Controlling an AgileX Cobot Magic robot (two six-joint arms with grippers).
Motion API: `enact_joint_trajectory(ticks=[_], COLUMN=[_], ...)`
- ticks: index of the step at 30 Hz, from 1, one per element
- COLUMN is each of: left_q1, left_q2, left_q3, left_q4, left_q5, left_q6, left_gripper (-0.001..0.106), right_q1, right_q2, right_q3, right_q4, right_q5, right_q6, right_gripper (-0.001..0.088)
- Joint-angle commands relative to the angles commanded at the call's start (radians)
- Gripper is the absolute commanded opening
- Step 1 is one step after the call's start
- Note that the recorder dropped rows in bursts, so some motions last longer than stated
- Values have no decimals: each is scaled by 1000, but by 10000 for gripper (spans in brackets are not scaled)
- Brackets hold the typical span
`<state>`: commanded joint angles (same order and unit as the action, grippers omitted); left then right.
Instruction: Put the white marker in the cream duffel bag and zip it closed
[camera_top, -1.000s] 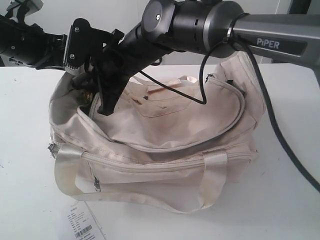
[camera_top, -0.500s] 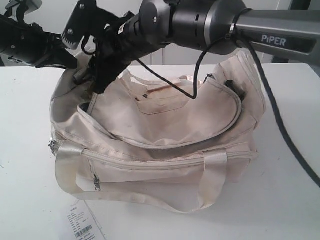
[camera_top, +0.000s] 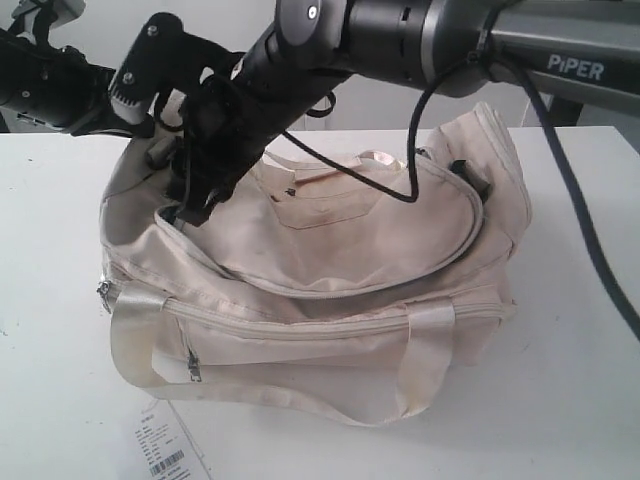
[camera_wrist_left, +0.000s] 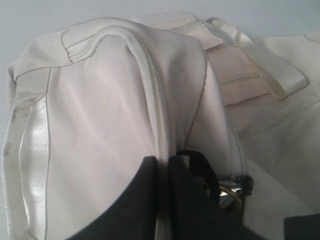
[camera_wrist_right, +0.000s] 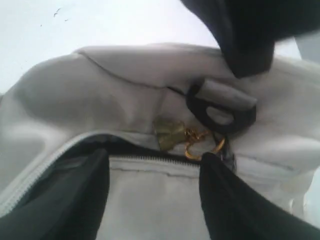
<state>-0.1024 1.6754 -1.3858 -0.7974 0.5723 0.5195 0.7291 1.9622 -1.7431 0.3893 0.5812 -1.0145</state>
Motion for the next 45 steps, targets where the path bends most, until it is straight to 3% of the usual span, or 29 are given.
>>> enact_joint_trajectory(ticks=[3,11,22,28,29,31,32,37,45], left_q1=[0,0,0,0,0,0,0,0,0], left_q2=[0,0,0,0,0,0,0,0,0], left_q3=[0,0,0,0,0,0,0,0,0], left_q4=[0,-2,-11,-11,-11,-11,-11,-10,-8], left_q5=[-2,-2,0,-2,-2,0,0,0,0], left_q6=[0,0,-49,-49,-49,-44,-44,-27,-23], left_gripper=[0,0,0,0,0,0,0,0,0], right_q1=[0,-2,-4,-4,-4,-4,-2,-2,-2], right_q2=[14,95,146,150,154,158,158,112,67], right_q3=[0,-72,-81,-81,-81,-81,-81,-94,-94], right_q4=[0,-9,-153,-245,-245,-250,-250,-246,-83], right_q5=[-78,-51,-49,-7,-7,-3,-3,3,10], right_q6=[13,27,28,28,28,28,28,167,163], right_gripper=[518,518,518,458,433,238,10,0,0])
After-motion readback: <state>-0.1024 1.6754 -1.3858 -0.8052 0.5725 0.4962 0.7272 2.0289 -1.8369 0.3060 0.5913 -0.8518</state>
